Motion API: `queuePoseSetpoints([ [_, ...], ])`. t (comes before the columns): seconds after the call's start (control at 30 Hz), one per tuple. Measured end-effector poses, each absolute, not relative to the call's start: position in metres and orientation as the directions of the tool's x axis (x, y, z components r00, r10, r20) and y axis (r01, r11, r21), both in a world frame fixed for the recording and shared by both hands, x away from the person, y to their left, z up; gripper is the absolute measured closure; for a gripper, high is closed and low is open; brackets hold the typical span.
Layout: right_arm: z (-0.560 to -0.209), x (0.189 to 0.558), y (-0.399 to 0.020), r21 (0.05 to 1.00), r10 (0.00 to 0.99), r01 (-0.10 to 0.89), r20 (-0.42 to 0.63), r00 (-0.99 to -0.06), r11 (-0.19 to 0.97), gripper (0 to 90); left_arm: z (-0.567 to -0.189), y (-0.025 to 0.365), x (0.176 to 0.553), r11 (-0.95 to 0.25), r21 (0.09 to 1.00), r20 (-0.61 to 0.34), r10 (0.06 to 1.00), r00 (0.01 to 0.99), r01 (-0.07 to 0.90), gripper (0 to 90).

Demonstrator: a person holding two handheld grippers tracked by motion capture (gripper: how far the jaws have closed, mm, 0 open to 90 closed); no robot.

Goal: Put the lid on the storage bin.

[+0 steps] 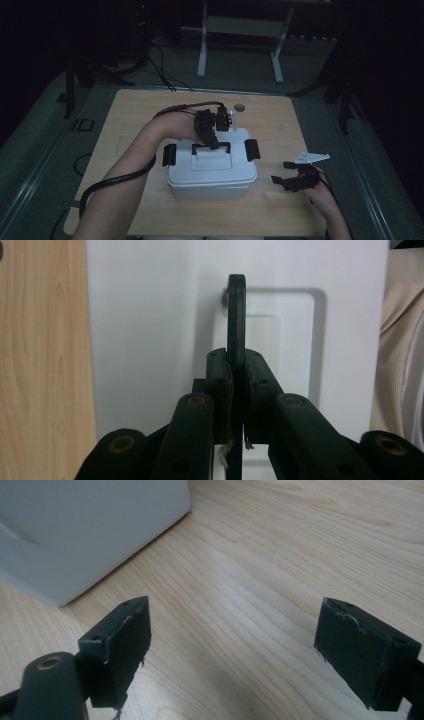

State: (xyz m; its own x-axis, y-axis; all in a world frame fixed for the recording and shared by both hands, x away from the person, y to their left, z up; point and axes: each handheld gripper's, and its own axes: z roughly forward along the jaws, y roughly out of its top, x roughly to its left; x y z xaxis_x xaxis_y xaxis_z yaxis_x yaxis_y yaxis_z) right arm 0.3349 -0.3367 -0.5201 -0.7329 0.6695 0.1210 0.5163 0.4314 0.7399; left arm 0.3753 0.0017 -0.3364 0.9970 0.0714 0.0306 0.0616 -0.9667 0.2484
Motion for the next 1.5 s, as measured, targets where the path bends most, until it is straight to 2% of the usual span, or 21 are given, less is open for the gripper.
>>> queuePoseSetpoints([
  [0.13, -0.519, 0.334, -0.339, 0.744, 0.671, 0.513, 0.118, -0.732, 0.428, 14.8, -0.343, 0.003, 0.378, -0.971, 0.228, 0.029, 0.082, 0.996, 0.073, 83.5],
  [0.6, -0.521, 0.334, -0.335, 0.744, 0.669, 0.512, 0.119, -0.734, 0.429, 14.8, -0.353, 0.001, 0.379, -0.968, 0.239, 0.008, 0.082, 0.997, 0.078, 83.4],
  [0.67, -0.521, 0.334, -0.336, 0.744, 0.668, 0.512, 0.120, -0.735, 0.429, 14.8, -0.353, 0.003, 0.380, -0.967, 0.244, 0.027, 0.087, 0.996, 0.078, 82.5],
  [0.7, -0.521, 0.334, -0.336, 0.743, 0.668, 0.512, 0.119, -0.734, 0.430, 14.8, -0.353, 0.004, 0.380, -0.963, 0.254, 0.046, 0.101, 0.994, 0.086, 79.8],
  [0.77, -0.521, 0.334, -0.336, 0.743, 0.668, 0.512, 0.120, -0.734, 0.430, 14.8, -0.351, 0.010, 0.380, -0.946, 0.312, 0.040, 0.105, 0.994, 0.088, 63.4],
  [0.83, -0.521, 0.334, -0.336, 0.745, 0.668, 0.511, 0.119, -0.734, 0.429, 14.8, -0.348, 0.017, 0.381, -0.929, 0.356, 0.077, 0.135, 0.988, 0.099, 56.7],
  [0.9, -0.520, 0.334, -0.336, 0.741, 0.670, 0.514, 0.118, -0.733, 0.432, 14.8, -0.348, 0.025, 0.384, -0.912, 0.383, 0.072, 0.191, 0.979, 0.149, 39.8],
  [0.93, -0.520, 0.334, -0.336, 0.740, 0.670, 0.514, 0.116, -0.733, 0.435, 14.8, -0.349, 0.028, 0.385, -0.912, 0.377, 0.073, 0.206, 0.976, 0.165, 37.3],
  [1.0, -0.519, 0.334, -0.335, 0.742, 0.669, 0.512, 0.117, -0.734, 0.433, 14.8, -0.352, 0.034, 0.387, -0.904, 0.384, 0.059, 0.227, 0.972, 0.187, 26.7],
  [1.03, -0.518, 0.334, -0.335, 0.744, 0.668, 0.509, 0.115, -0.735, 0.433, 14.8, -0.353, 0.038, 0.387, -0.899, 0.392, 0.057, 0.236, 0.970, 0.195, 25.8],
  [1.1, -0.518, 0.334, -0.334, 0.743, 0.668, 0.510, 0.114, -0.735, 0.434, 14.8, -0.354, 0.046, 0.386, -0.889, 0.412, 0.056, 0.245, 0.968, 0.201, 17.7],
  [1.23, -0.516, 0.335, -0.333, 0.741, 0.668, 0.509, 0.110, -0.736, 0.438, 14.8, -0.355, 0.064, 0.384, -0.854, 0.467, 0.016, 0.270, 0.963, 0.231, 11.4],
  [1.5, -0.514, 0.335, -0.331, 0.739, 0.666, 0.505, 0.103, -0.739, 0.446, 14.8, -0.360, 0.101, 0.377, -0.794, 0.550, 0.060, 0.348, 0.936, 0.260, 8.0],
])
